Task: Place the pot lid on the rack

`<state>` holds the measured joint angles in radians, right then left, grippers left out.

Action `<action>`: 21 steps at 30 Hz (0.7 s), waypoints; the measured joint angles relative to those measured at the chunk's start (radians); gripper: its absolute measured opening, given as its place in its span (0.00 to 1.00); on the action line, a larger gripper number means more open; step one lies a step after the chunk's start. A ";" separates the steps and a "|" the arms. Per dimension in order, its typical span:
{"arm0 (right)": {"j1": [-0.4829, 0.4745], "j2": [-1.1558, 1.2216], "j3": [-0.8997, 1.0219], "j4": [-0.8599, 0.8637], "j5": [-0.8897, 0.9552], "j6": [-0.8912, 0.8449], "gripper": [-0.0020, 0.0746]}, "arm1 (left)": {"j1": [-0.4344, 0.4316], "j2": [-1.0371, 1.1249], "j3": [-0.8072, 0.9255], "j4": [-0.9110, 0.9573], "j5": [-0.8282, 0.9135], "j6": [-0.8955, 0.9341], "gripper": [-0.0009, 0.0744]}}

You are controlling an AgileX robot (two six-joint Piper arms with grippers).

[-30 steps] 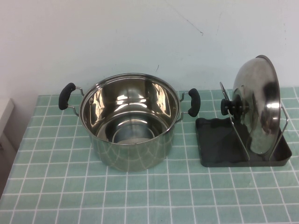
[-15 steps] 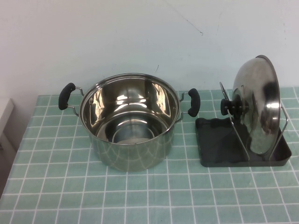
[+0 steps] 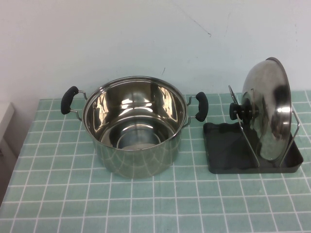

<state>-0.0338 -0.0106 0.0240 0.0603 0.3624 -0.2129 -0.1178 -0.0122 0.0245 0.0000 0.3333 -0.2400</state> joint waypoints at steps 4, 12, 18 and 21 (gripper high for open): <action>0.000 0.000 0.000 0.000 0.000 0.000 0.02 | 0.000 0.000 0.000 0.000 0.000 0.000 0.01; 0.000 0.000 0.000 0.000 0.000 0.000 0.02 | 0.000 0.000 0.000 0.000 0.000 -0.005 0.01; 0.000 0.000 0.000 0.000 0.000 0.000 0.02 | 0.000 0.000 0.000 0.000 0.000 -0.006 0.01; 0.000 0.000 0.000 0.000 0.000 0.000 0.02 | 0.000 0.000 0.000 0.000 0.000 -0.008 0.01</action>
<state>-0.0338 -0.0106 0.0240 0.0603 0.3624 -0.2129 -0.1178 -0.0122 0.0245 0.0000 0.3333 -0.2479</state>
